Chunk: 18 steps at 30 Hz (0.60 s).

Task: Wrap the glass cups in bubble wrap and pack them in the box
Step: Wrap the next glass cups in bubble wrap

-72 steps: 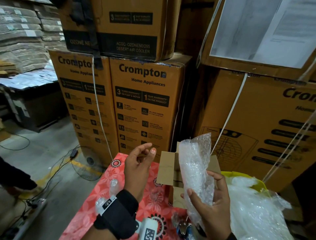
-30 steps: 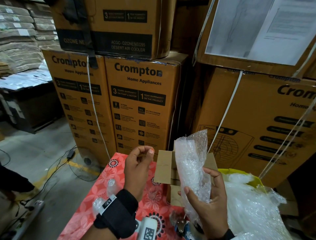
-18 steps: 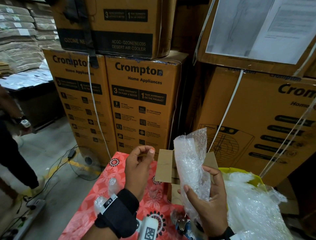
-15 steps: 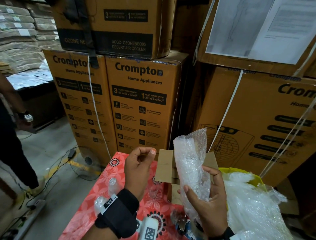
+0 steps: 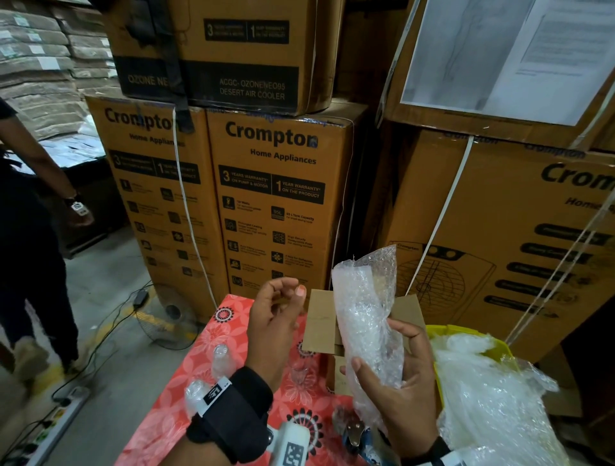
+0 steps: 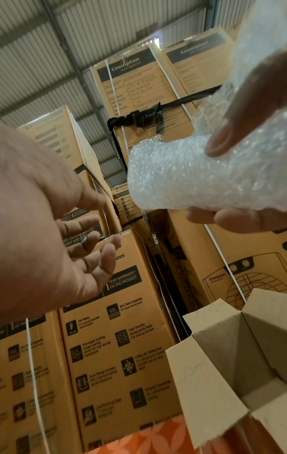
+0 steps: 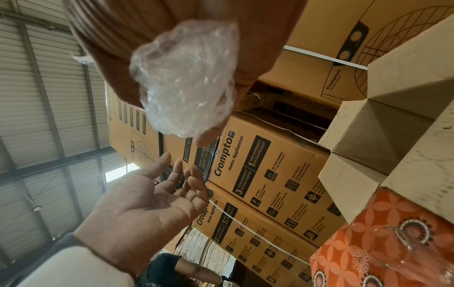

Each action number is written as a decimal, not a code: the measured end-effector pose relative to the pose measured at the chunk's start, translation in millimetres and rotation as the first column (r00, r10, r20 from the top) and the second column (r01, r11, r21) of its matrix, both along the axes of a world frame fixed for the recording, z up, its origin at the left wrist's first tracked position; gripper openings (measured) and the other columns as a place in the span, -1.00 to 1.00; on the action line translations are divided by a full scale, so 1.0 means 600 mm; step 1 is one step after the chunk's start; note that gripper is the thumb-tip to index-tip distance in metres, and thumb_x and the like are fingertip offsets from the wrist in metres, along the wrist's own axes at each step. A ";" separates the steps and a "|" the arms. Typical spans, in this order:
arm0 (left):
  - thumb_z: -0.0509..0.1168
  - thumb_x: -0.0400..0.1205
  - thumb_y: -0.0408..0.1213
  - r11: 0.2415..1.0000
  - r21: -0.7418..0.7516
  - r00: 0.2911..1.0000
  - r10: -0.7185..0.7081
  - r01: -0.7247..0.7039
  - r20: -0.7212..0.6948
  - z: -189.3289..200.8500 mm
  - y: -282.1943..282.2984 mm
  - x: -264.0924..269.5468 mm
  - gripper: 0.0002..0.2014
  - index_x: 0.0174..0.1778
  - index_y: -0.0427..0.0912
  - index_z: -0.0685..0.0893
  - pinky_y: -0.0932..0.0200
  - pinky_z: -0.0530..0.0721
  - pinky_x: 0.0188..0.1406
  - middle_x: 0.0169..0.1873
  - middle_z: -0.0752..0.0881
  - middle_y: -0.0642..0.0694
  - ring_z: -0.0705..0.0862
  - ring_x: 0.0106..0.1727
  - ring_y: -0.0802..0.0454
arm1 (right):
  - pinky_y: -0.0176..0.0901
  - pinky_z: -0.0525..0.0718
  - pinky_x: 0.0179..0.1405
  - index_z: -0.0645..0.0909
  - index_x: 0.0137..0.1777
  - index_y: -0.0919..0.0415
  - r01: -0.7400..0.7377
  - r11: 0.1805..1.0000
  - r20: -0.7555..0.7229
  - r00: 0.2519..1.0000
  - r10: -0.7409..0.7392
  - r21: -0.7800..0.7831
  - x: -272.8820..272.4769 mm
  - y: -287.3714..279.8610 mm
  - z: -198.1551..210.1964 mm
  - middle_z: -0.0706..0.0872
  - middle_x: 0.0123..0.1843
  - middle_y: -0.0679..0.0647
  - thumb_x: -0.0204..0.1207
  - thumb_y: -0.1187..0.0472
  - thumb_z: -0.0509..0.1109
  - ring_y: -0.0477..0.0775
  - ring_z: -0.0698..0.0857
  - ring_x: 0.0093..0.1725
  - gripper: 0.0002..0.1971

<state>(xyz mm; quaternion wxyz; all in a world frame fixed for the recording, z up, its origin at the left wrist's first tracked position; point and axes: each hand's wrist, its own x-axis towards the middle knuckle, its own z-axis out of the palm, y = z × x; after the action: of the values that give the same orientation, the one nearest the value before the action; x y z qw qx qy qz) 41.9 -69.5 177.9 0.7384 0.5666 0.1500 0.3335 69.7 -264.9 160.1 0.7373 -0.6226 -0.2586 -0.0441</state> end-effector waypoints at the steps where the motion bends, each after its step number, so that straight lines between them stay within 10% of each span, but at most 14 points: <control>1: 0.44 0.74 -0.13 0.999 -0.022 1.000 -0.031 0.031 0.003 0.003 -0.003 -0.003 -0.81 0.22 -0.09 0.76 0.01 0.74 -0.04 0.01 0.80 -0.01 0.76 0.03 -0.11 | -0.04 0.84 0.17 0.60 0.29 -0.04 0.001 1.000 -0.005 1.000 -0.001 0.002 -0.001 0.001 0.000 0.80 0.30 0.07 0.35 0.64 0.65 0.17 0.82 0.29 -0.32; 6: 0.43 0.62 0.30 0.939 -0.060 0.934 -0.344 0.339 -0.100 0.003 -0.015 -0.011 -0.38 0.41 -0.10 0.71 -0.16 0.80 0.16 0.22 0.83 -0.21 0.83 0.19 -0.24 | 0.36 0.82 0.20 0.56 0.38 0.07 -0.051 0.995 -0.087 0.994 0.058 0.081 -0.005 0.014 0.000 0.80 0.29 0.25 0.37 0.46 0.73 0.37 0.82 0.26 -0.35; 12: 0.51 0.66 -0.07 0.759 -0.236 0.776 -0.630 0.607 -0.033 0.010 -0.040 -0.021 -0.49 0.44 -0.32 0.72 -0.25 0.78 0.30 0.31 0.80 -0.40 0.78 0.36 -0.40 | 0.11 0.86 0.13 0.51 0.43 0.29 -0.135 0.979 -0.137 0.978 0.157 0.155 -0.020 0.031 0.018 0.81 0.32 0.20 0.48 0.56 0.60 0.32 0.82 0.30 -0.43; 16: 0.53 0.64 -0.15 0.743 -0.343 0.806 -0.585 0.575 0.085 0.009 -0.052 -0.019 -0.54 0.40 -0.33 0.75 -0.29 0.74 0.36 0.34 0.76 -0.48 0.76 0.38 -0.43 | 0.61 0.74 0.25 0.63 0.37 0.31 -0.083 0.979 -0.131 0.986 0.108 0.185 -0.013 0.040 0.012 0.78 0.30 0.33 0.63 0.27 0.49 0.45 0.78 0.30 -0.67; 18: 0.45 0.69 -0.13 0.736 -0.389 0.824 -0.551 0.554 0.131 0.007 -0.058 -0.020 -0.59 0.37 -0.32 0.78 -0.33 0.72 0.41 0.34 0.75 -0.51 0.76 0.37 -0.43 | 0.55 0.72 0.34 0.73 0.36 0.29 -0.040 0.991 -0.090 0.995 0.052 0.130 -0.013 0.042 0.012 0.79 0.36 0.27 0.71 0.17 0.41 0.37 0.75 0.41 -0.70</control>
<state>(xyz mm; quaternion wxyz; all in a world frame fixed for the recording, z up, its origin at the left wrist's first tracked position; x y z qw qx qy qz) 30.1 -104.4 181.8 0.9063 0.4162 0.0391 0.0626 62.0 -239.8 167.1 0.7878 -0.5692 -0.2350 -0.0145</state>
